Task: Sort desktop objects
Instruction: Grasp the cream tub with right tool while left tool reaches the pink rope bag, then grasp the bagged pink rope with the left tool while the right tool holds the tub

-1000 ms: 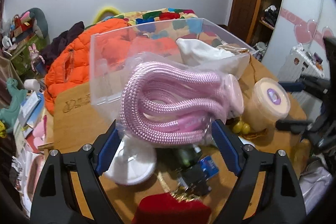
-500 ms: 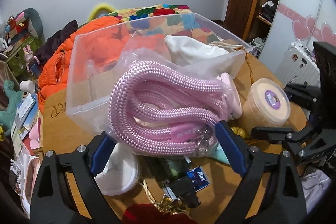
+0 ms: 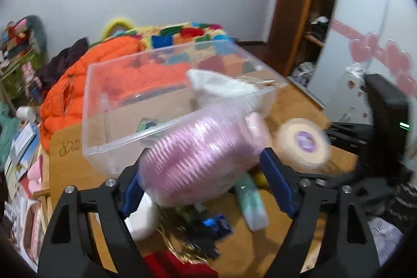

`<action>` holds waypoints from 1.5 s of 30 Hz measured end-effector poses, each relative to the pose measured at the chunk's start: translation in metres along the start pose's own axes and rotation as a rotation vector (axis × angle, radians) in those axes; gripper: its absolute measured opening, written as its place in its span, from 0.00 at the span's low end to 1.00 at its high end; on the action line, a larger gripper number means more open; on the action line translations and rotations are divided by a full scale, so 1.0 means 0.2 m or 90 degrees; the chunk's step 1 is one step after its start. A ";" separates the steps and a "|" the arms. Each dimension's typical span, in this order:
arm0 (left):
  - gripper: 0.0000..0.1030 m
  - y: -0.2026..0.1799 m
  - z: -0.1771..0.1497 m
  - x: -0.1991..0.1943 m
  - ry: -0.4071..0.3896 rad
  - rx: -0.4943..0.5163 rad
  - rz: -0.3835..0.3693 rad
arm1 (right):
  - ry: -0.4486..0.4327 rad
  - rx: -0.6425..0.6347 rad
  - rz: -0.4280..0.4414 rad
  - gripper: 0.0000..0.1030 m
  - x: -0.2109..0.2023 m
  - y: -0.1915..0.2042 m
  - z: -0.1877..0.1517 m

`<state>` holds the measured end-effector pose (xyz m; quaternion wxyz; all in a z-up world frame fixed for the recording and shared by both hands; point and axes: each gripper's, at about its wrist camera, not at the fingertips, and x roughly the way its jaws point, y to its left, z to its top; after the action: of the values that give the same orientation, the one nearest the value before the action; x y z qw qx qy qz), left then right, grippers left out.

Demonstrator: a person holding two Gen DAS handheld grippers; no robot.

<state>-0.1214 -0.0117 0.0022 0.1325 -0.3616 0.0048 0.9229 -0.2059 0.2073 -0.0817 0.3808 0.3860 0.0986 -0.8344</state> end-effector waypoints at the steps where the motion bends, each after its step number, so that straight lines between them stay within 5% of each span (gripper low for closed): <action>1: 0.74 -0.03 -0.01 -0.03 -0.001 0.015 -0.017 | 0.000 0.001 0.000 0.60 0.00 0.00 0.00; 3: 0.68 -0.08 -0.02 -0.05 0.006 0.050 -0.034 | -0.002 0.001 0.000 0.60 0.00 0.00 0.00; 11: 0.67 -0.19 -0.13 0.08 0.068 0.154 0.040 | 0.003 -0.004 -0.003 0.60 0.01 0.01 0.01; 18: 0.73 -0.20 -0.16 -0.03 0.063 0.105 -0.010 | 0.002 0.003 0.003 0.61 0.02 0.00 0.01; 25: 0.74 -0.21 -0.27 0.03 0.149 0.034 -0.040 | -0.008 -0.001 -0.005 0.59 0.01 0.00 0.00; 45: 0.81 -0.22 -0.36 0.06 0.206 -0.034 -0.040 | -0.099 0.025 0.030 0.54 -0.25 -0.03 0.08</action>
<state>-0.0720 0.0258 -0.0548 0.1493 -0.5089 -0.0102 0.8477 -0.1995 0.2322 -0.0352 0.3988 0.3300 0.0432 -0.8545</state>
